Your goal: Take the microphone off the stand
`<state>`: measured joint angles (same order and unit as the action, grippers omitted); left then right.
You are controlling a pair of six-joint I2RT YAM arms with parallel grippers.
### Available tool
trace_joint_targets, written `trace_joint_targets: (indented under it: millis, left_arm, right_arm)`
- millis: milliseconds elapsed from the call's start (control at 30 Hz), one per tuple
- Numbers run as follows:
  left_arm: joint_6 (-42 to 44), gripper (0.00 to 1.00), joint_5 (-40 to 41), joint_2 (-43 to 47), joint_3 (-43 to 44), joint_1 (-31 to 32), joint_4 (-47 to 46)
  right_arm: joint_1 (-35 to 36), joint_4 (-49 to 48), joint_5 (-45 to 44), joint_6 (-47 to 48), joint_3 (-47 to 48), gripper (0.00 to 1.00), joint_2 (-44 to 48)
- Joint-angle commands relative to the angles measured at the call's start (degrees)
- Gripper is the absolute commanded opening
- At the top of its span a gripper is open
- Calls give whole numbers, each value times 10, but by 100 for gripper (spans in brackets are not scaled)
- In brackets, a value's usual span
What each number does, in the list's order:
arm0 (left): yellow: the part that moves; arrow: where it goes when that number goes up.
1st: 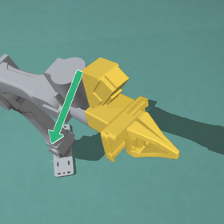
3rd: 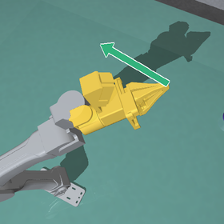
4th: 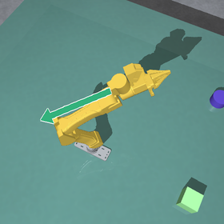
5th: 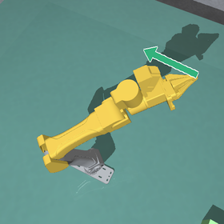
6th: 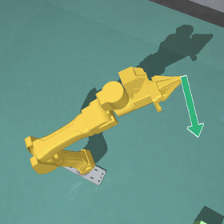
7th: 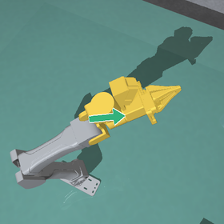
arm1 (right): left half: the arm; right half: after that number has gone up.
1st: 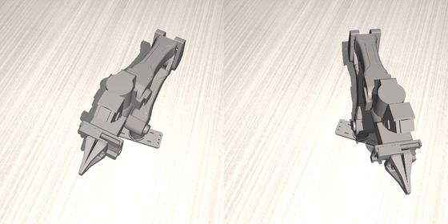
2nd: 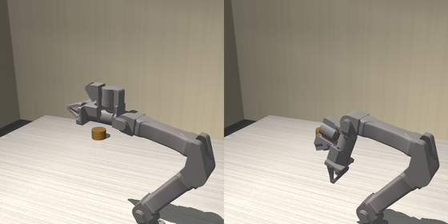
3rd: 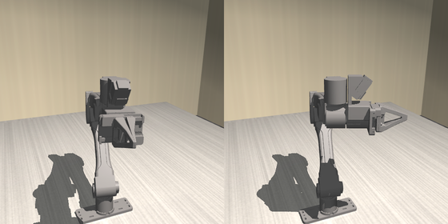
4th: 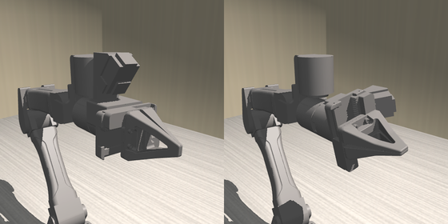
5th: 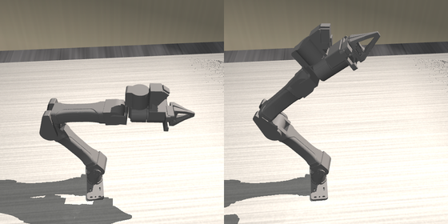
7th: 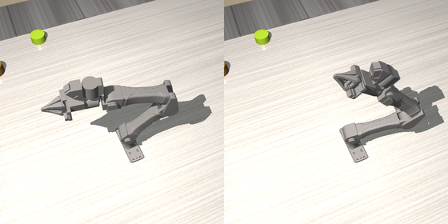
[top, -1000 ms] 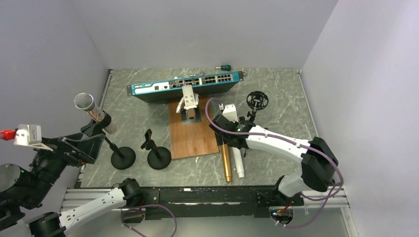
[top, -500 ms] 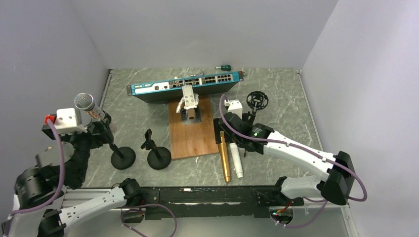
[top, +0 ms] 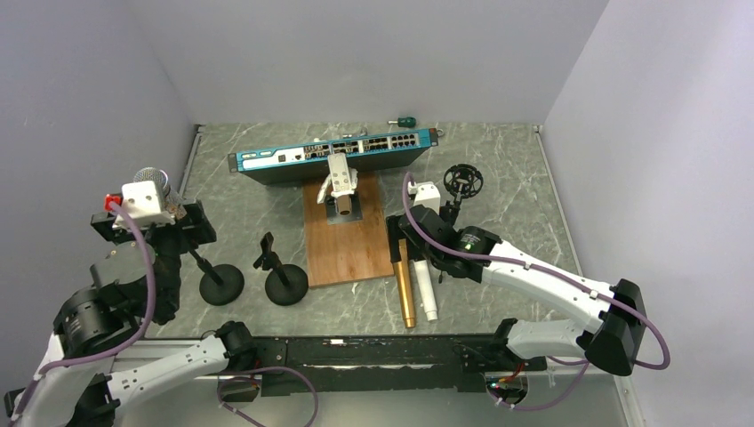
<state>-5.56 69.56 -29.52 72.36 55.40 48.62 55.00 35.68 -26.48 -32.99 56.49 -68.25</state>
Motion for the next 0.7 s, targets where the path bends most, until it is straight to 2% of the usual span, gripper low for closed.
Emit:
trace_joint_targets:
  millis: [0,100,267,533,667]
  left_arm:
    - [25,99,17,-22,3,2,-42]
    - [36,99,14,-23,-8,1,-64]
    - [7,100,-28,-47,-5,-29,-39]
    - [5,99,-146,-102,-5,-198,-33]
    - [-1,99,-204,-104,-22,-281,-63]
  right_arm:
    - [3,6,-6,2,6,96,10]
    - [3,1,-4,2,2,96,12]
    - [4,-6,1,1,-10,96,16]
    - [4,4,-11,1,-21,96,31]
    - [4,10,-15,0,-24,97,41]
